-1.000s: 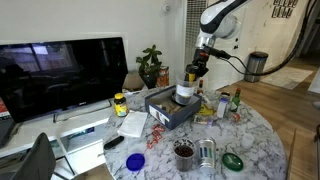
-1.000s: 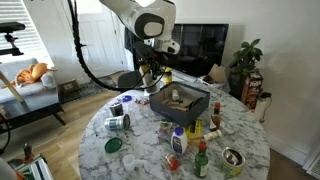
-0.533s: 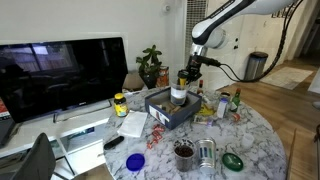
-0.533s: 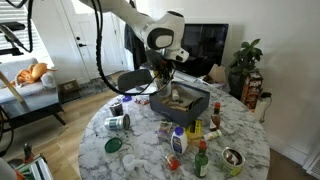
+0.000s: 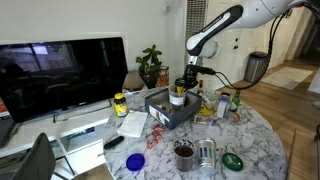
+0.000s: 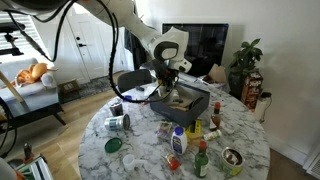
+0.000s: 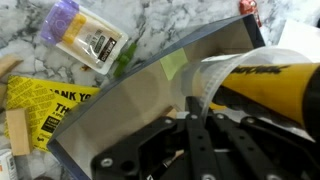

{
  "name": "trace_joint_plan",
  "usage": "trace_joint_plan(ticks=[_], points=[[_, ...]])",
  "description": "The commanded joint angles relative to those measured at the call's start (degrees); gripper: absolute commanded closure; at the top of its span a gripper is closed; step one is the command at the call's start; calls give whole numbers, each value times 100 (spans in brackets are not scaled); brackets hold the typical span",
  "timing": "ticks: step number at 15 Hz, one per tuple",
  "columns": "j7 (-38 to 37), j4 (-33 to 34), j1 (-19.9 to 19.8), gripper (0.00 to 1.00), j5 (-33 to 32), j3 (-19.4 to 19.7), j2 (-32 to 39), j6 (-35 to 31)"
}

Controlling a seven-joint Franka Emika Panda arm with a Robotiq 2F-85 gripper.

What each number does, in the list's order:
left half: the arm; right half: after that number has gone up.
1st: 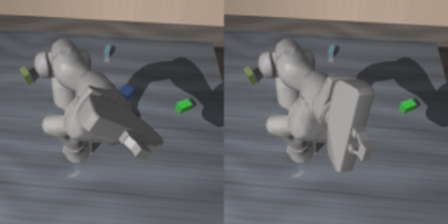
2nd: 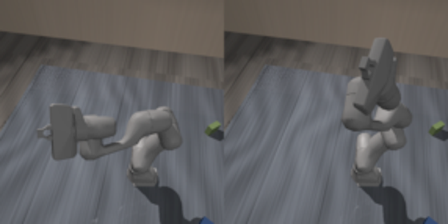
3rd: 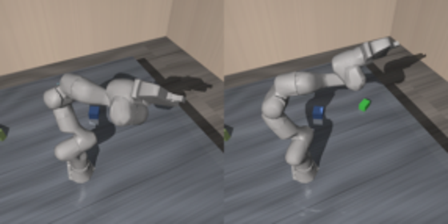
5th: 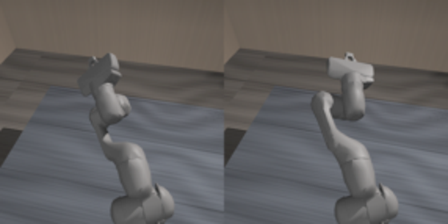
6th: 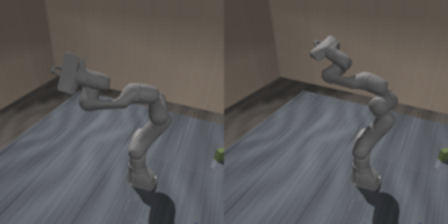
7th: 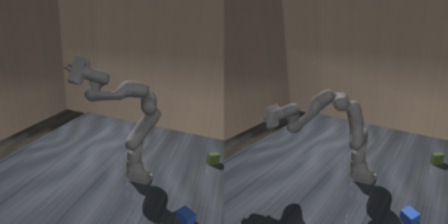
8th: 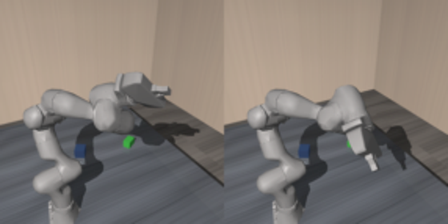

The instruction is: Take the metal cup out of the jar then put the flashlight into the jar

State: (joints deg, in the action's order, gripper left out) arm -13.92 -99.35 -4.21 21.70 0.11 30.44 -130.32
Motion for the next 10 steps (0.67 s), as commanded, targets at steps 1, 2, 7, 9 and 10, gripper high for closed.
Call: trace_joint_plan(ticks=[1, 2, 7, 9, 10], points=[[-116, 396, 80, 99, -123, 48, 413, -56], [-138, 470, 98, 99, -185, 64, 521, -17], [-123, 812, 117, 99, -381, 90, 995, 65], [-129, 909, 96, 70, -402, 89, 1108, 57], [-146, 945, 84, 64, -373, 83, 1129, 42]])
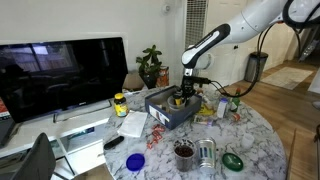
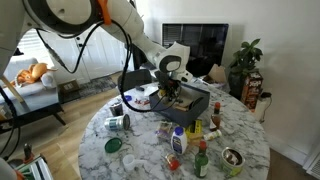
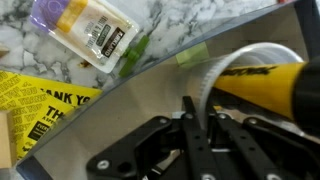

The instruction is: Take the metal cup out of the jar then put the flashlight into the jar

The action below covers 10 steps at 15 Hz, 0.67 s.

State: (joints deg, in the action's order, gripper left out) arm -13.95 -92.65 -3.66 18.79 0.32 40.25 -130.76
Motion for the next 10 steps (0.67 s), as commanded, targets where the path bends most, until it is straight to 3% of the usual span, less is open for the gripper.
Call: trace_joint_plan(ticks=[1, 8, 10], points=[[-144, 302, 24, 57, -89, 73, 147, 87], [-326, 248, 28, 5, -124, 194, -96, 123], [-537, 120, 100, 0, -247, 334, -287, 141]])
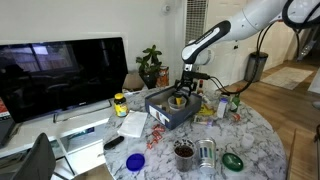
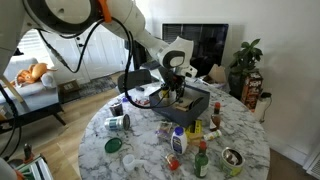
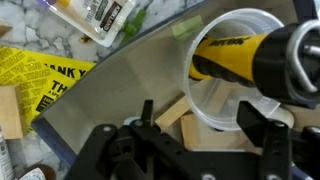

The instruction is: Take the metal cup out of the jar then put the flashlight into the jar

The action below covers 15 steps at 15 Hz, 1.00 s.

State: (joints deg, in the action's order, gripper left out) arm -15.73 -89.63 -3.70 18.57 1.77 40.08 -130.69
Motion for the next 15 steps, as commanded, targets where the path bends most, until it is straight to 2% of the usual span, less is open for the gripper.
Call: trace_joint_plan(ticks=[1, 4, 6, 10, 15], points=[[-451, -216, 122, 0, -274, 234, -356, 162], [-713, -430, 234, 0, -634, 421, -809, 433], [-619, -622, 343, 0, -950, 449, -1214, 642], [51, -1193, 542, 0, -1423, 159, -2237, 1041], [1049, -1811, 682, 0, -1480, -274, -3140, 1201]])
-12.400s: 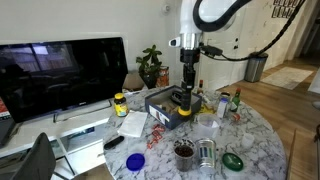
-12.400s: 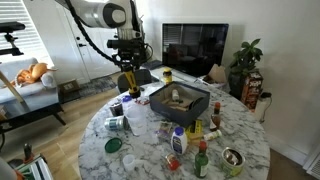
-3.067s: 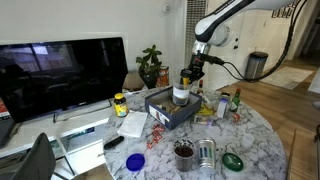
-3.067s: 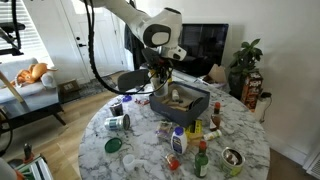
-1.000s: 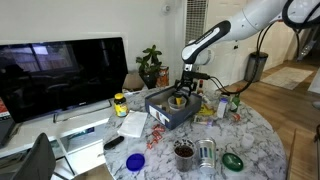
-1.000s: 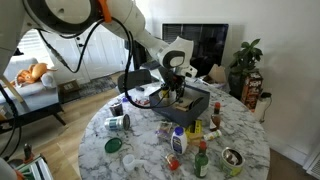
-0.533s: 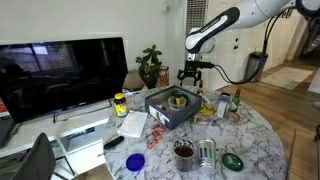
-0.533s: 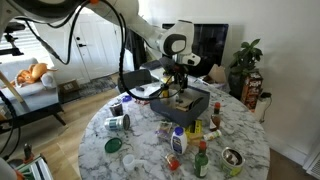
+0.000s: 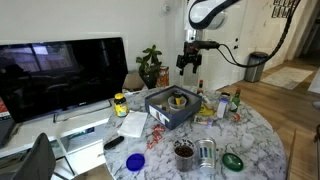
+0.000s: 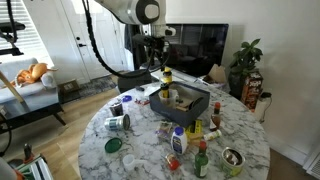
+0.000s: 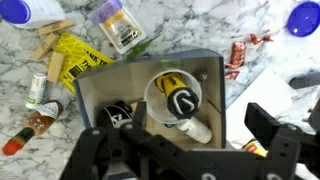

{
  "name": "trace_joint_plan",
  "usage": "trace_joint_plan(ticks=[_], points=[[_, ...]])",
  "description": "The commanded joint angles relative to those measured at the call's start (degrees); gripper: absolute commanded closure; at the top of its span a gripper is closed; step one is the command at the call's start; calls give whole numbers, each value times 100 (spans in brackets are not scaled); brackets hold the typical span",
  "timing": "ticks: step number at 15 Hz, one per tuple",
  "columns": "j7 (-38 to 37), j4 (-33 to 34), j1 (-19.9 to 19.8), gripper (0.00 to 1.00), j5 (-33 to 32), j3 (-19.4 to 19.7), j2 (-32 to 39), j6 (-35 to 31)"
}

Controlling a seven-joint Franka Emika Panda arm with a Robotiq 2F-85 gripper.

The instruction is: Take the metal cup out of the jar then put the flashlight into the jar

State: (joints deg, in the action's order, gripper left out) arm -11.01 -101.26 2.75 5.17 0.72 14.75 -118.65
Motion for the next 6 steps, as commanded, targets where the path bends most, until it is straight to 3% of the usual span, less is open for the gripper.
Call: trace_joint_plan(ticks=[1, 2, 3, 6], points=[[816, -749, 48, 0, -129, -237, -725, -12], [1023, -845, 73, 0, -185, -288, -816, -47], [634, -379, 36, 0, -43, -245, -463, 20], [661, -392, 43, 0, -43, -272, -521, 20]])
